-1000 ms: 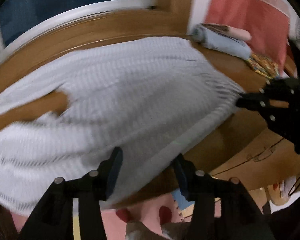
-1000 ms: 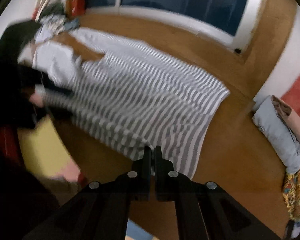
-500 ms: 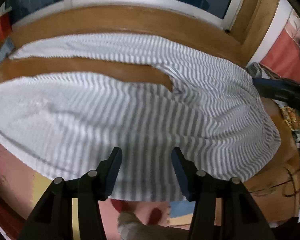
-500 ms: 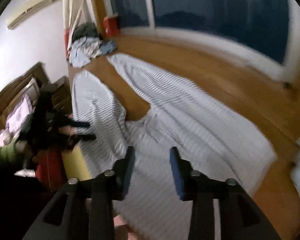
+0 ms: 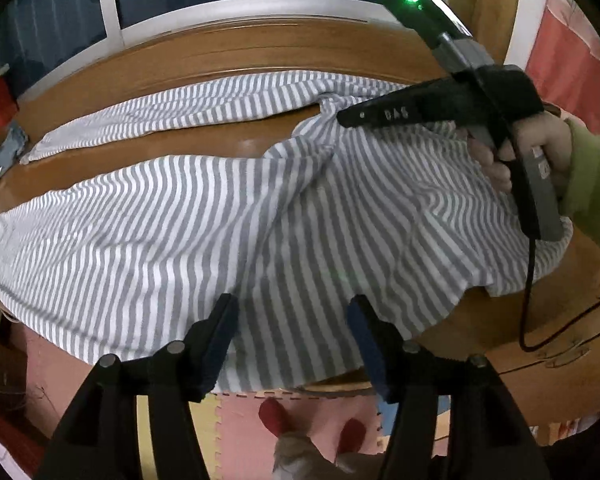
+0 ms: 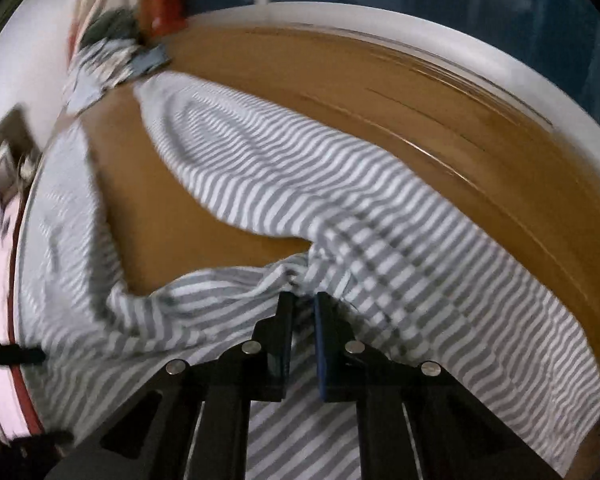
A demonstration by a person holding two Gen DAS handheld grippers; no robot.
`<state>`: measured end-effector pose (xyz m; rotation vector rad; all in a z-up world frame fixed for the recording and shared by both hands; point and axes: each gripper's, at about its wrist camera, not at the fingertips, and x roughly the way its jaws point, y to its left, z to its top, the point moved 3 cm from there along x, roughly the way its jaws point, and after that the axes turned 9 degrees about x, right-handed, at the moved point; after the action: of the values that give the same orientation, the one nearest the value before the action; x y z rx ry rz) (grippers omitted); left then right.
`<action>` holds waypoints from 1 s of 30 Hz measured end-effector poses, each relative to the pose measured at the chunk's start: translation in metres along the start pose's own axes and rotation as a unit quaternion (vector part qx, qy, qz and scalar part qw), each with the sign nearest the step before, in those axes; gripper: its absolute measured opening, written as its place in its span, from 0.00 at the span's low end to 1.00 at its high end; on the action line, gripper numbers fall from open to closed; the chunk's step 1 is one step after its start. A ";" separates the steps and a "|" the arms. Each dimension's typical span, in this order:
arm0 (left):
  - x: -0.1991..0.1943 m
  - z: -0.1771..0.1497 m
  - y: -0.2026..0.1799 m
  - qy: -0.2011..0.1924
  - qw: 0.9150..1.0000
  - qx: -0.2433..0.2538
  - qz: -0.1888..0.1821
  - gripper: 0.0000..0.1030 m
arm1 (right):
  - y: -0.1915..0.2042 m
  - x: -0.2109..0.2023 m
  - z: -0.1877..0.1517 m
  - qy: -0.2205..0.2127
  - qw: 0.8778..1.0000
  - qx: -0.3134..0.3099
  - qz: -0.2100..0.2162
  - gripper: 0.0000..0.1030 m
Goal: Fold clothes
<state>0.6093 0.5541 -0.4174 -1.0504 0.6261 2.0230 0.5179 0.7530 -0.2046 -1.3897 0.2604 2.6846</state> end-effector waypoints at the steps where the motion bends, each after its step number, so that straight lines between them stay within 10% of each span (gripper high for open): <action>1: -0.001 0.002 0.002 0.001 1.000 0.000 0.001 0.54 | -0.004 0.000 0.001 -0.002 1.000 0.014 0.003 0.09; 8: -0.011 0.020 0.023 -0.006 1.000 -0.021 -0.008 0.54 | -0.014 -0.084 -0.056 -0.005 0.999 0.022 0.025 0.10; 17: 0.046 0.105 -0.017 0.012 0.989 0.051 -0.139 0.54 | 0.014 -0.088 -0.123 0.028 0.997 0.033 0.067 0.10; 30: 0.063 0.119 -0.032 0.034 0.990 0.116 -0.077 0.54 | 0.033 -0.109 -0.152 0.024 0.999 -0.036 0.031 0.10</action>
<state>0.5556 0.6816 -0.4080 -0.9993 0.7727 1.7409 0.6964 0.6880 -0.1989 -1.4904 0.2176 2.7389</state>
